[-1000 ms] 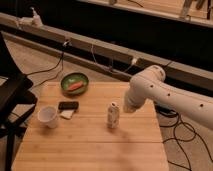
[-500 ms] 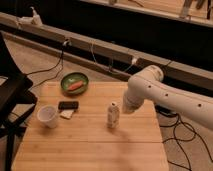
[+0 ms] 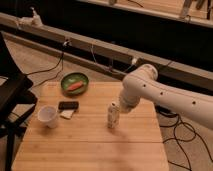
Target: Knock the bottle over
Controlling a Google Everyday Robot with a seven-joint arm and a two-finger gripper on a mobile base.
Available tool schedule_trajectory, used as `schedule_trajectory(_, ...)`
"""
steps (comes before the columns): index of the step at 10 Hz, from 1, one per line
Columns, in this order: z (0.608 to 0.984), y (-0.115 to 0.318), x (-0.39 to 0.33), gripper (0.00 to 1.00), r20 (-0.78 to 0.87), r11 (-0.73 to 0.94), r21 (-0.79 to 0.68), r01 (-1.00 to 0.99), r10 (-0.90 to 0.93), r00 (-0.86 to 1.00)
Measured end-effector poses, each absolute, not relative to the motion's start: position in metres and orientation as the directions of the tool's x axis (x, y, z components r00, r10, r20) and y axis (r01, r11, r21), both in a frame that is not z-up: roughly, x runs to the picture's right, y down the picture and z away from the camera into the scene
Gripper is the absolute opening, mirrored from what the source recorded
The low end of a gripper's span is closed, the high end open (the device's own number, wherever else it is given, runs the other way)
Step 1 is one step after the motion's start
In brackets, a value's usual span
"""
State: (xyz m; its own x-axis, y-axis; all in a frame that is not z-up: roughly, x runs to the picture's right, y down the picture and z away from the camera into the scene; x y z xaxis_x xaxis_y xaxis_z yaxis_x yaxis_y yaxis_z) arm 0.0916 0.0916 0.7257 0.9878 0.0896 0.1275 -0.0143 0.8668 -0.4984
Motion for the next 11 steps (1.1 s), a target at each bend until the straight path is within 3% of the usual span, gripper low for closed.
schedule_trajectory(1,0.732,0.092,0.089,0.24,0.129,0.866,-0.499,-0.012,0.089,0.988)
schedule_trajectory(3,0.727,0.098,0.089,0.41,0.138,0.872,-0.489,0.006,0.071,0.988)
schedule_trajectory(4,0.722,0.107,0.09,0.44,0.13,0.873,-0.488,0.001,0.072,0.989)
schedule_trajectory(11,0.725,0.098,0.063,0.44,0.148,0.874,-0.486,0.017,0.063,0.987)
